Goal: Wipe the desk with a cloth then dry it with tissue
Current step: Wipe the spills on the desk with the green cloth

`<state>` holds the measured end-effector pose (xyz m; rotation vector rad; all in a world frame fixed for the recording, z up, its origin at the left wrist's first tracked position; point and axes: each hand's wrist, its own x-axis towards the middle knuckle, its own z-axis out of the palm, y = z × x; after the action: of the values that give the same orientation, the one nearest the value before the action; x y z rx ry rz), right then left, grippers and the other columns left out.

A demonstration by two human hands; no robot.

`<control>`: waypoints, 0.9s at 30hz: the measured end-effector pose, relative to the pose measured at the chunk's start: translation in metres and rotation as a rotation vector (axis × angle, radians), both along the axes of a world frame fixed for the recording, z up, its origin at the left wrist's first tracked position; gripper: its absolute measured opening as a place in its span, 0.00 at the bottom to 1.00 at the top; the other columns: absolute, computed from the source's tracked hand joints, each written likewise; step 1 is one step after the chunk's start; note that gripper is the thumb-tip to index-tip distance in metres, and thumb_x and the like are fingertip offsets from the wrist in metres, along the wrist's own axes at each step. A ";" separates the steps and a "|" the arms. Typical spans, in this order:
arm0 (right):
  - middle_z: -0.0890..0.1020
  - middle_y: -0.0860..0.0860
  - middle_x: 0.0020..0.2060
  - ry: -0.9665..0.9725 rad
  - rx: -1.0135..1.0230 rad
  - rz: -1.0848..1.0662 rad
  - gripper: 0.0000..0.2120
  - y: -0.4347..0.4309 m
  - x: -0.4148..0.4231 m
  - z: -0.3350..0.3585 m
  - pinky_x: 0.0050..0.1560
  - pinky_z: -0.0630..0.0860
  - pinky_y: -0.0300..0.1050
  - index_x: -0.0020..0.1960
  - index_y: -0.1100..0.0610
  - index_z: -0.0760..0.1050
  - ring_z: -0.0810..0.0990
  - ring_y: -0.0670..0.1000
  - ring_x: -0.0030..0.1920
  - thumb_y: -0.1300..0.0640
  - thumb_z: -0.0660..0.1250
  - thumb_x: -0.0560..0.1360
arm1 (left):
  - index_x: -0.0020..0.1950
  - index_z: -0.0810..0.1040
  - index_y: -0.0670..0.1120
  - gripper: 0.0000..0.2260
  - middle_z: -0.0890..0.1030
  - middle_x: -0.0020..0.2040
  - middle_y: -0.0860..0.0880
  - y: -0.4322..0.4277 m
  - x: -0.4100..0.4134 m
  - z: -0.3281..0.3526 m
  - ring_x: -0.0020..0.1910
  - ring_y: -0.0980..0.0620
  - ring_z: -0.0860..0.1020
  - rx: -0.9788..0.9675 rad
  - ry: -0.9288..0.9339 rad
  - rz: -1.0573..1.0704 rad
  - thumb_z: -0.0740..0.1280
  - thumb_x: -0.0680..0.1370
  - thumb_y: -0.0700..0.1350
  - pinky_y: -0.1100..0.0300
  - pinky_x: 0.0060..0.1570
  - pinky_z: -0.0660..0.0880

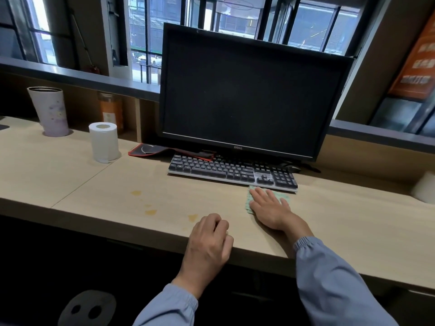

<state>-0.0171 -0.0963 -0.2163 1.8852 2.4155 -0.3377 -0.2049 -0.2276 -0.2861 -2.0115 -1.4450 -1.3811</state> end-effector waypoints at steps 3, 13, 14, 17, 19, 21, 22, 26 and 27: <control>0.39 0.45 0.83 0.000 0.002 0.046 0.28 -0.003 -0.030 0.001 0.79 0.36 0.63 0.84 0.46 0.40 0.36 0.52 0.82 0.44 0.40 0.86 | 0.44 0.77 0.42 0.02 0.74 0.45 0.46 -0.003 -0.002 -0.001 0.40 0.47 0.72 0.012 0.002 -0.030 0.64 0.76 0.38 0.51 0.39 0.75; 0.38 0.43 0.83 0.012 -0.015 0.203 0.28 -0.042 -0.067 -0.001 0.79 0.34 0.62 0.84 0.45 0.38 0.34 0.51 0.82 0.43 0.39 0.86 | 0.47 0.81 0.42 0.04 0.76 0.47 0.46 -0.027 -0.026 -0.007 0.47 0.46 0.76 0.039 0.035 -0.083 0.69 0.74 0.38 0.53 0.52 0.73; 0.37 0.42 0.82 0.004 -0.011 0.212 0.28 -0.053 -0.067 -0.003 0.79 0.35 0.62 0.84 0.45 0.38 0.33 0.50 0.81 0.43 0.39 0.86 | 0.47 0.81 0.42 0.04 0.77 0.47 0.46 -0.031 -0.032 -0.012 0.48 0.46 0.76 0.052 0.028 -0.056 0.68 0.73 0.39 0.54 0.54 0.73; 0.38 0.40 0.82 0.000 -0.003 0.212 0.28 -0.067 -0.068 -0.005 0.79 0.35 0.61 0.84 0.44 0.38 0.34 0.49 0.81 0.43 0.39 0.86 | 0.48 0.83 0.43 0.06 0.77 0.49 0.46 -0.036 -0.051 -0.026 0.51 0.46 0.76 0.068 -0.023 0.061 0.68 0.74 0.42 0.54 0.60 0.68; 0.38 0.40 0.82 0.012 -0.013 0.209 0.28 -0.058 -0.070 -0.003 0.79 0.35 0.60 0.84 0.43 0.39 0.34 0.49 0.82 0.42 0.39 0.86 | 0.49 0.84 0.43 0.08 0.77 0.51 0.46 -0.035 -0.062 -0.033 0.54 0.46 0.75 0.072 -0.050 0.139 0.67 0.74 0.44 0.52 0.63 0.66; 0.39 0.41 0.83 0.028 -0.011 0.206 0.28 -0.041 -0.075 -0.001 0.79 0.35 0.60 0.84 0.43 0.40 0.35 0.49 0.82 0.42 0.40 0.86 | 0.50 0.83 0.44 0.09 0.77 0.52 0.45 -0.034 -0.070 -0.036 0.55 0.45 0.75 0.085 -0.072 0.181 0.67 0.74 0.44 0.50 0.65 0.64; 0.40 0.41 0.83 0.035 -0.012 0.202 0.28 -0.032 -0.078 0.000 0.79 0.35 0.60 0.84 0.43 0.40 0.36 0.49 0.82 0.42 0.40 0.86 | 0.51 0.82 0.44 0.09 0.77 0.53 0.44 -0.033 -0.075 -0.035 0.55 0.45 0.75 0.093 -0.079 0.195 0.66 0.74 0.44 0.50 0.66 0.63; 0.41 0.43 0.83 0.044 -0.008 0.182 0.28 -0.008 -0.091 0.003 0.79 0.36 0.61 0.84 0.44 0.42 0.37 0.50 0.82 0.43 0.41 0.86 | 0.54 0.78 0.46 0.10 0.77 0.54 0.45 -0.029 -0.089 -0.037 0.56 0.43 0.75 0.063 -0.123 0.202 0.64 0.75 0.45 0.48 0.66 0.64; 0.41 0.43 0.83 0.043 -0.009 0.178 0.28 -0.007 -0.093 0.004 0.79 0.36 0.61 0.84 0.44 0.42 0.37 0.50 0.82 0.43 0.41 0.86 | 0.54 0.77 0.46 0.10 0.76 0.54 0.45 -0.028 -0.091 -0.038 0.56 0.43 0.75 0.054 -0.131 0.197 0.64 0.75 0.45 0.48 0.65 0.65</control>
<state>-0.1097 -0.1035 -0.2125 1.6601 2.5802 -0.3813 -0.2962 -0.2552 -0.3244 -1.7219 -1.5943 -1.4727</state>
